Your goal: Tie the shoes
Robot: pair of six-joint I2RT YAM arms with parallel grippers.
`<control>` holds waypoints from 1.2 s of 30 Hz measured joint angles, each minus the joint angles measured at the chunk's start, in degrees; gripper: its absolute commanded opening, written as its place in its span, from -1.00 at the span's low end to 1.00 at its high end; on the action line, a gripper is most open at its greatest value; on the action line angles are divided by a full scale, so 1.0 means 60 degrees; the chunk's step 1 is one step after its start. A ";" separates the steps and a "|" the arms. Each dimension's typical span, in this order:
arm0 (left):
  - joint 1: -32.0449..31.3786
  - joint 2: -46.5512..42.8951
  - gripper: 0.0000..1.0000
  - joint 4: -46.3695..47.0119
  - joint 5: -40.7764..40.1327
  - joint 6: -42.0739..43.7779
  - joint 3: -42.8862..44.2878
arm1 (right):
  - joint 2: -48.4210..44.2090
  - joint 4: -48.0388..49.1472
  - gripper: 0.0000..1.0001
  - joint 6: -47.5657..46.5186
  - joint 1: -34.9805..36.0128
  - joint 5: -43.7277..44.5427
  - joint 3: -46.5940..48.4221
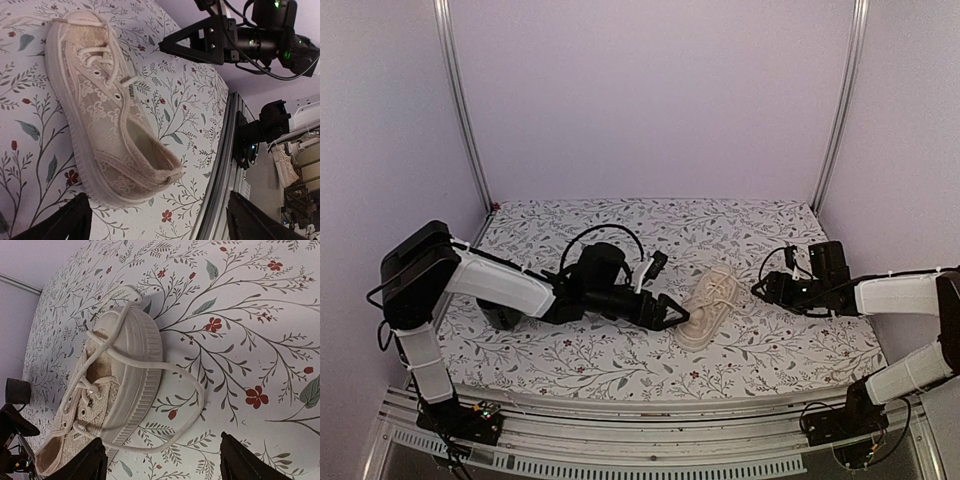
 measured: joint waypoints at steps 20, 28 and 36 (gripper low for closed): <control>-0.0827 0.2368 0.88 0.0055 0.1566 0.0634 0.1829 | 0.3610 0.0098 0.36 -0.2958 0.0080 -0.0980 0.2794; -0.0769 0.1781 0.81 -0.1486 -0.0688 0.1290 0.2371 | 0.4288 0.0189 0.20 -0.3493 0.0080 -0.1217 0.3348; -0.0696 0.3304 0.14 -0.2936 -0.2619 0.1326 0.6859 | 0.4175 0.0211 0.17 -0.3410 0.0098 -0.0849 0.3344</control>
